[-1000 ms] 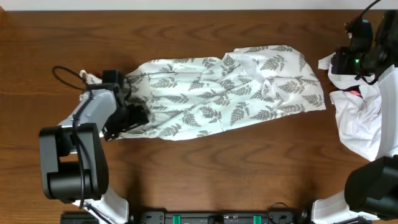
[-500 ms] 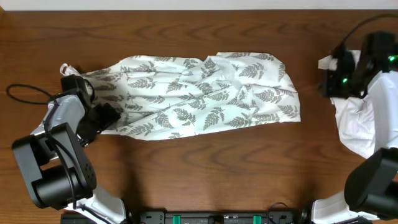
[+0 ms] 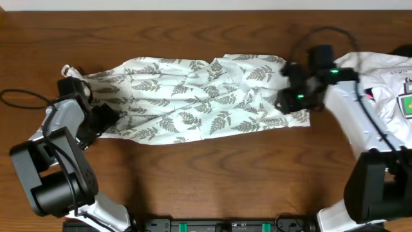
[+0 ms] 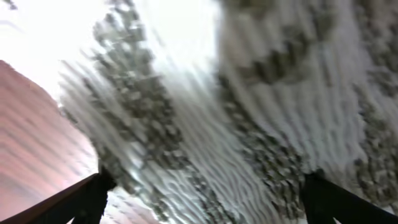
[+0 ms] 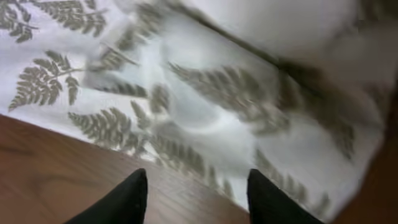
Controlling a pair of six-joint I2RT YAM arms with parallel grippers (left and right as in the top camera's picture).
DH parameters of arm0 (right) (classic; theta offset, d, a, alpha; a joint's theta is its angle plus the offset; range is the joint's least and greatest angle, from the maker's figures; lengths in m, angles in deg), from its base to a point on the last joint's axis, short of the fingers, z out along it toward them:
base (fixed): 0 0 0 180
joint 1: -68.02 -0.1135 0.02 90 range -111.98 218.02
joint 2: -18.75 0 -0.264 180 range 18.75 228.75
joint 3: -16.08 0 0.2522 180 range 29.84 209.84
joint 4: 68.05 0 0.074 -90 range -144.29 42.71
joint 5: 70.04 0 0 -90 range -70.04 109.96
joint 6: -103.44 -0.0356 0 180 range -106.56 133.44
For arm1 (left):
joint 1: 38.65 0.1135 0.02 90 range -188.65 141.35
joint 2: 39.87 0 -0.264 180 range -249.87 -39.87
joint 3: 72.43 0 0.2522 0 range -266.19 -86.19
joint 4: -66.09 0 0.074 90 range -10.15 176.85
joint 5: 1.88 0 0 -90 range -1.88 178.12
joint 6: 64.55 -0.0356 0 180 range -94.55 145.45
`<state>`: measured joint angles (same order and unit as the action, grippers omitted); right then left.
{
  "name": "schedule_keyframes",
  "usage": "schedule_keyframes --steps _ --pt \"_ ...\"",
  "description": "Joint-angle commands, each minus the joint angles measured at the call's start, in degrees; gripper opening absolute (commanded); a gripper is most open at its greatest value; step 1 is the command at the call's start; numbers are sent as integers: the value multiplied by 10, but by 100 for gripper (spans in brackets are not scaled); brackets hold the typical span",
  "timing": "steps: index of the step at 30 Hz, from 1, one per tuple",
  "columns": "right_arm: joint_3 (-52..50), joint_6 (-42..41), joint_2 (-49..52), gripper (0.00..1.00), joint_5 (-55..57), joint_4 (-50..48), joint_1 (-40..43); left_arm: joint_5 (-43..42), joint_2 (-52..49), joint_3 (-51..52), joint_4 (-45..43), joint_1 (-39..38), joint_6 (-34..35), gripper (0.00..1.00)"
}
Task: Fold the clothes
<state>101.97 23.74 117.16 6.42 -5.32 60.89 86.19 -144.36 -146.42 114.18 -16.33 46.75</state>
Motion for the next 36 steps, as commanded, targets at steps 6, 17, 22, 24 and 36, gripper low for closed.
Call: schedule_keyframes --steps 6,17,22,24,36 --pt "-8 -43 69 60 127 -73 -103 11 -11 7 -2 16 15 100" --pt "-8 -102 158 33 158 -110 -146 11 -11 7 -2 16 14 100" --pt "0 -226 148 1 319 -92 -127 11 -11 7 -1 16 13 100" --pt "7 -273 133 1 364 -73 -108 11 -11 7 0 16 13 100" --pt "17 -267 34 1 332 -67 62 11 -11 7 2 16 12 100"
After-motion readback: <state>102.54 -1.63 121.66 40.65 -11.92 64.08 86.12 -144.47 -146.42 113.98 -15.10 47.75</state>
